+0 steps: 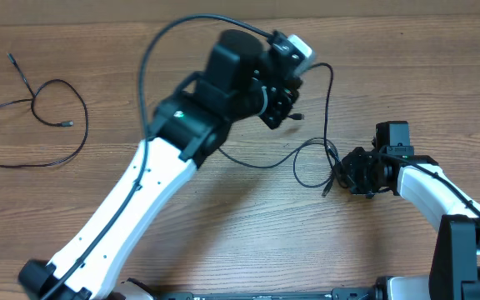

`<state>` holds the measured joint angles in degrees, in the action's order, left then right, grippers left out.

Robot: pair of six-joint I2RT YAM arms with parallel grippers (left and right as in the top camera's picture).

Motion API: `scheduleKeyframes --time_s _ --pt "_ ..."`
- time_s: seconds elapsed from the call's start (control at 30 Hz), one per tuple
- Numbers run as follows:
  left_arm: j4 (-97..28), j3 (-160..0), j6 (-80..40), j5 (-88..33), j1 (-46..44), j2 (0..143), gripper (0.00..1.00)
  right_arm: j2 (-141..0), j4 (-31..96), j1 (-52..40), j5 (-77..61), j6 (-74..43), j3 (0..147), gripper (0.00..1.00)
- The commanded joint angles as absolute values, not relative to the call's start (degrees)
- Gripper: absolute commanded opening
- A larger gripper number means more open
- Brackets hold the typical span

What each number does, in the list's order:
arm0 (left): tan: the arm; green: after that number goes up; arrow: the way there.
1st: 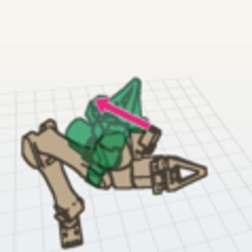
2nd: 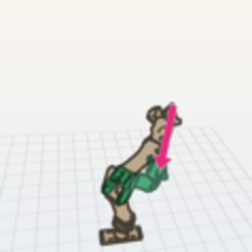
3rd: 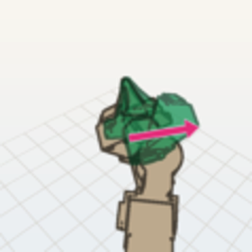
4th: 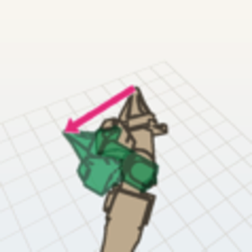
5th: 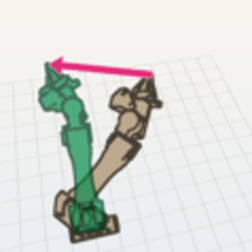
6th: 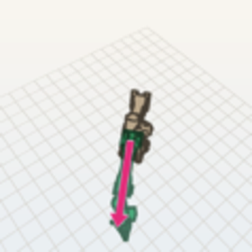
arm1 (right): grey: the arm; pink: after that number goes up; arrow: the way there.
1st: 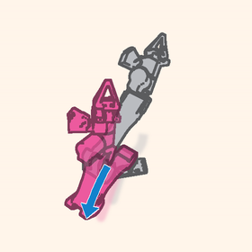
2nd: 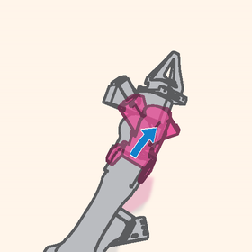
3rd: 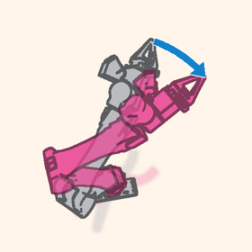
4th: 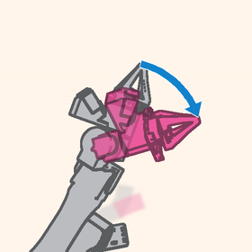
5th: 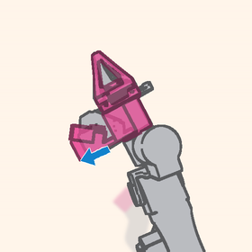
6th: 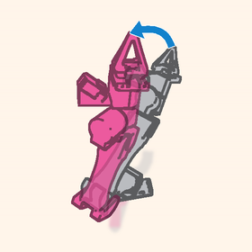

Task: Untangle cables
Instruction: 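Pull the left gripper up-left, drawing the cable out of the bundle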

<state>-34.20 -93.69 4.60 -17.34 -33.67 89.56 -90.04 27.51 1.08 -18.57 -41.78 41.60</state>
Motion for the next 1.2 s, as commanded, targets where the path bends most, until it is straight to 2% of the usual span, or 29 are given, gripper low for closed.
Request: scheduleKeyframes --time_s 0.0,0.17,0.4,0.47,0.6,0.7,0.9,1.17 --pt "-34.1 -94.7 4.2 -17.4 -31.0 86.7 0.04 -90.5 27.3 1.1 -16.5 -42.0 41.2 0.3" --pt "-36.2 -94.7 0.3 -17.3 -26.0 86.1 0.04 -90.5 27.4 1.1 -14.3 -42.0 41.2 0.31" --pt "-42.7 -94.7 -7.9 -17.4 -16.5 86.1 0.04 -90.5 26.3 1.1 -13.6 -42.0 41.2 0.4" --pt "-44.6 -94.7 -10.3 -17.8 -13.6 86.1 0.04 -90.5 25.3 1.1 -17.1 -42.0 41.2 0.47" --pt "-47.7 -94.7 -12.2 -20.9 -8.9 86.1 0.04 -90.5 23.1 1.1 -23.3 -42.0 41.2 0.69" --pt "-49.1 -94.7 -11.5 -23.5 -7.1 86.1 0.04 -90.5 21.6 1.1 -23.9 -42.0 41.2 0.79" --pt "-52.0 -94.6 -8.6 -21.0 -7.1 86.2 0.04 -90.5 20.8 1.1 -20.7 -42.0 41.2 1.0" --pt "-56.9 -94.4 -8.6 -17.4 -7.1 88.6 0.04 -90.5 22.7 1.1 -19.6 -42.0 41.2 1.0"
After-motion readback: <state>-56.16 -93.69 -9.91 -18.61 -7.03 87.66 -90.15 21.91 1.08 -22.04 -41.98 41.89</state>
